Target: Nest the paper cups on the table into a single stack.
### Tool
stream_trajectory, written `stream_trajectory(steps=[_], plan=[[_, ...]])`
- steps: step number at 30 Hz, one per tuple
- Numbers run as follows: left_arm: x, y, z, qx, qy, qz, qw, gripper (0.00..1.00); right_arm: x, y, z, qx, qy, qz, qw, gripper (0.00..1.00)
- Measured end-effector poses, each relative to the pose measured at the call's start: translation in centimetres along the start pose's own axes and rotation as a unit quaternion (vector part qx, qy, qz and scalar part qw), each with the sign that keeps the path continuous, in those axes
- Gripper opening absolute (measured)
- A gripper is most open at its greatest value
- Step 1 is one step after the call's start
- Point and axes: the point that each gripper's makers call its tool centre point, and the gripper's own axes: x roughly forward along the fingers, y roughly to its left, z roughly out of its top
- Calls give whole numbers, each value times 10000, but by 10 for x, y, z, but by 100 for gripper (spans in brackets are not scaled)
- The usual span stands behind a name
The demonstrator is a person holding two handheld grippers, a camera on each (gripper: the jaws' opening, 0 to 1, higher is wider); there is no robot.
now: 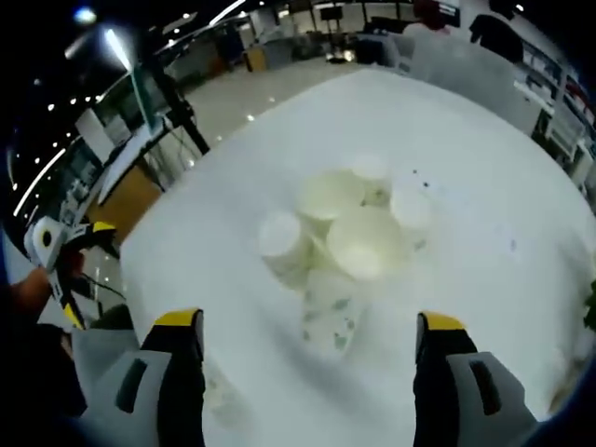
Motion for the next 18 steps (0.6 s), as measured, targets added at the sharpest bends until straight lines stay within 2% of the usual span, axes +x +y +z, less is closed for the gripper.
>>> stream_trajectory(steps=[6, 10, 14, 18], plan=[[1, -3, -3, 54, 167, -49, 9998, 99, 21, -8, -8, -125, 298, -12, 9995, 74], [1, -2, -3, 17, 227, -58, 9997, 99, 33, -10, -5, 39, 288, 36, 9996, 71], [2, 0, -2, -11, 240, -27, 9997, 99, 45, -14, -11, 138, 469, 39, 9988, 68], [4, 3, -1, -30, 232, 4, 9997, 99, 56, -18, -13, 293, 513, 13, 9983, 66]])
